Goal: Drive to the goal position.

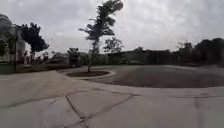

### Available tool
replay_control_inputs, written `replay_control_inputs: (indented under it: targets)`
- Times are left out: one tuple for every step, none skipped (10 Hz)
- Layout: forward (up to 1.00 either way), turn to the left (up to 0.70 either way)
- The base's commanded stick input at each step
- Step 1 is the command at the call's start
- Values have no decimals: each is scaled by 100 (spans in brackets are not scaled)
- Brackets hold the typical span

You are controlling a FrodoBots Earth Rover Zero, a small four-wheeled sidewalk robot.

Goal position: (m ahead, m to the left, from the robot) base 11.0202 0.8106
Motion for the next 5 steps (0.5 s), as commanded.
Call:
replay_control_inputs:
  targets:
    - [100, 5]
    - [100, 5]
    - [100, 5]
    - [100, 5]
    - [100, 5]
